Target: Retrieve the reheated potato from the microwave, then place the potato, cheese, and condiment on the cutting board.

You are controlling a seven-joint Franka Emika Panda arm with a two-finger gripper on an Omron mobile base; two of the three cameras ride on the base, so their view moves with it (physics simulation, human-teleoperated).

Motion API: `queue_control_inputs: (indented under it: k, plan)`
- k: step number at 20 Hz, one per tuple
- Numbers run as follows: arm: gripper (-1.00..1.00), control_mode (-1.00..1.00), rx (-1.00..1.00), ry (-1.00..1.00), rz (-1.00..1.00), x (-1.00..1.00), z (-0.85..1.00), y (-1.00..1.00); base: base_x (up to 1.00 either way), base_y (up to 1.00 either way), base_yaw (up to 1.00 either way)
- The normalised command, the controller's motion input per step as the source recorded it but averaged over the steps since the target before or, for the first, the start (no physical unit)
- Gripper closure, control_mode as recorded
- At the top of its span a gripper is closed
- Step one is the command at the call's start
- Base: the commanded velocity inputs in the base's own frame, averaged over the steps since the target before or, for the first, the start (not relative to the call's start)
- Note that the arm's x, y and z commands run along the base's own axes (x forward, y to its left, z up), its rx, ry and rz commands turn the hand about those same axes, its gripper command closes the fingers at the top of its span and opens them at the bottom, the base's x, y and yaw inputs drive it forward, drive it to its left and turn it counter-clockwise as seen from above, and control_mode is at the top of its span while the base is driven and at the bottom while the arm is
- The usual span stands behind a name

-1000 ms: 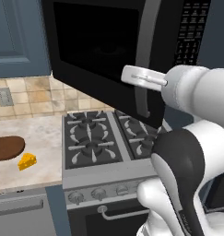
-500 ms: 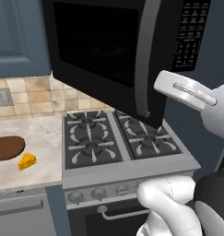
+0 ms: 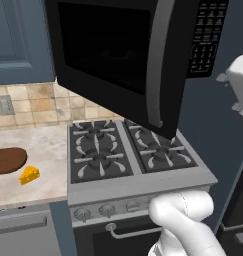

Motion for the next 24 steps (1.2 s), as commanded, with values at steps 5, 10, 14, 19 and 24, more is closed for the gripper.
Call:
queue_control_inputs:
  k: [5, 10, 14, 19, 24]
  plan:
    - [-1.0, -1.0, 0.28, 0.08, 0.04, 0.18, 0.0, -0.4, 0.0, 0.0, 0.0]
    - [-1.0, -1.0, 0.23, 0.11, 0.01, 0.41, -0.01, -0.23, 0.0, 0.0, 0.0]
    - [-1.0, -1.0, 0.23, 0.1, 0.02, 0.56, -0.03, -0.03, 0.0, 0.0, 0.0]
    - [-1.0, -1.0, 0.21, 0.06, 0.05, 0.58, -0.05, 0.0, 0.0, 0.0, 0.0]
    - [-1.0, -1.0, 0.12, 0.06, 0.14, 0.5, -0.16, 0.19, 0.0, 0.0, 0.0]
